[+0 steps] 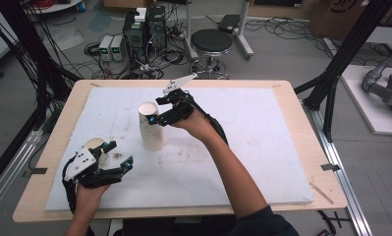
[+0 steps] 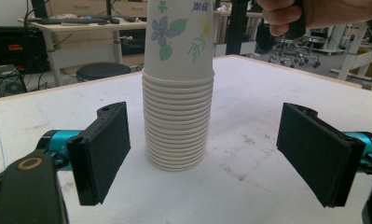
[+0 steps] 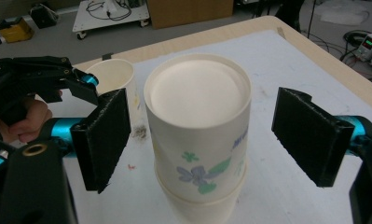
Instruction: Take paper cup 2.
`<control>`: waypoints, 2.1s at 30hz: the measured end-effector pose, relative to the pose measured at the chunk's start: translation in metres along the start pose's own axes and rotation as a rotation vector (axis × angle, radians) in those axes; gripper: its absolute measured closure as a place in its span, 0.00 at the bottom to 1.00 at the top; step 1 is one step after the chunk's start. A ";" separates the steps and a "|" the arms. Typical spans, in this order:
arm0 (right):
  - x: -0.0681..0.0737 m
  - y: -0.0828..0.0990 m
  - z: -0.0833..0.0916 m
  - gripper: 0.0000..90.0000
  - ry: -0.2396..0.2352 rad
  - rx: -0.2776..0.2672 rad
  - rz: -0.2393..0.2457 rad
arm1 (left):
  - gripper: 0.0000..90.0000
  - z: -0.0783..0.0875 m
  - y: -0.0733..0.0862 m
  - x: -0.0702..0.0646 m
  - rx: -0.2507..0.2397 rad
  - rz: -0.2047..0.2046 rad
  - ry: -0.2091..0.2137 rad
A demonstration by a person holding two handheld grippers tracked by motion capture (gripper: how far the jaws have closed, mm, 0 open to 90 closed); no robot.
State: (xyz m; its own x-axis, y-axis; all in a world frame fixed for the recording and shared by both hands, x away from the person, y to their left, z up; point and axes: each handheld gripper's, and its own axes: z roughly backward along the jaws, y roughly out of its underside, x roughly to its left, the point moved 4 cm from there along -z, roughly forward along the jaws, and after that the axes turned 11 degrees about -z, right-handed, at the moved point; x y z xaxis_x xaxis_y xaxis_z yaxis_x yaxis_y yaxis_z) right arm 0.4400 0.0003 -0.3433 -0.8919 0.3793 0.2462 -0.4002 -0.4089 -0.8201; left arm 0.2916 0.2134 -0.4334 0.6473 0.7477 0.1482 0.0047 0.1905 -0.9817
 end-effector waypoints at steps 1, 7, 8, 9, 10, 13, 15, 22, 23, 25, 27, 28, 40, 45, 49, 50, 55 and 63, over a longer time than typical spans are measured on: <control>0.000 -0.001 -0.002 0.22 -0.003 -0.001 0.001 | 0.19 0.000 0.000 0.000 0.000 0.002 0.000; 0.002 -0.005 -0.011 0.22 -0.008 0.009 0.009 | 0.19 0.001 0.000 0.000 -0.003 0.006 -0.002; 0.003 -0.006 -0.012 0.22 -0.013 0.006 0.008 | 0.19 0.001 0.000 0.000 -0.004 0.006 -0.002; 0.004 -0.007 -0.013 0.22 -0.011 0.006 0.008 | 0.19 0.001 0.000 0.000 -0.002 0.007 -0.003; 0.004 -0.007 -0.015 0.22 -0.015 0.006 0.014 | 0.19 0.001 0.000 0.001 -0.001 0.004 -0.004; 0.002 -0.006 -0.018 0.23 -0.007 0.026 0.007 | 0.19 0.002 0.001 0.001 -0.002 0.008 -0.005; 0.002 -0.006 -0.018 0.23 -0.005 0.022 0.006 | 0.19 0.002 0.001 0.001 -0.001 0.009 -0.006; 0.002 -0.005 -0.020 0.27 -0.017 0.012 0.005 | 0.19 0.002 0.001 0.001 0.004 0.005 -0.005; 0.002 -0.006 -0.020 0.29 -0.022 0.010 0.006 | 0.19 0.002 0.001 0.001 0.004 0.005 -0.005; 0.002 -0.006 -0.020 0.29 -0.021 0.009 0.008 | 0.19 0.002 0.001 0.001 0.005 0.004 -0.006; 0.002 -0.005 -0.020 0.29 -0.019 0.018 0.004 | 0.19 0.002 0.001 0.001 0.006 0.003 -0.006; 0.002 -0.004 -0.020 0.29 -0.018 0.020 0.002 | 0.19 0.002 0.001 0.001 0.006 0.004 -0.005; 0.001 -0.005 -0.020 0.37 -0.017 0.013 0.017 | 0.20 0.002 0.002 0.001 0.008 0.004 -0.003; 0.001 -0.005 -0.019 0.38 -0.015 0.013 0.015 | 0.20 0.002 0.002 0.001 0.009 0.004 -0.002; 0.001 -0.006 -0.019 0.38 -0.014 0.008 0.015 | 0.20 0.001 0.002 0.001 0.010 0.003 -0.001; 0.001 -0.006 -0.019 0.38 -0.013 0.007 0.014 | 0.20 0.001 0.002 0.001 0.009 0.004 -0.001; 0.001 -0.007 -0.017 0.38 -0.015 -0.003 0.008 | 0.20 0.002 0.002 0.001 0.009 0.008 -0.002; 0.004 -0.014 -0.006 0.39 -0.018 -0.058 0.007 | 0.20 0.001 0.002 0.000 0.008 0.007 0.000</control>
State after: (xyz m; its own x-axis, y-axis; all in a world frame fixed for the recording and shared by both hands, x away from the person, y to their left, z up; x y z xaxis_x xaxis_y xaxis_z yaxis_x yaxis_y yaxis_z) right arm 0.4433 0.0128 -0.3339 -0.8985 0.3617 0.2488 -0.3815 -0.3624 -0.8504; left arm 0.2909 0.2150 -0.4353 0.6473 0.7489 0.1417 -0.0053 0.1903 -0.9817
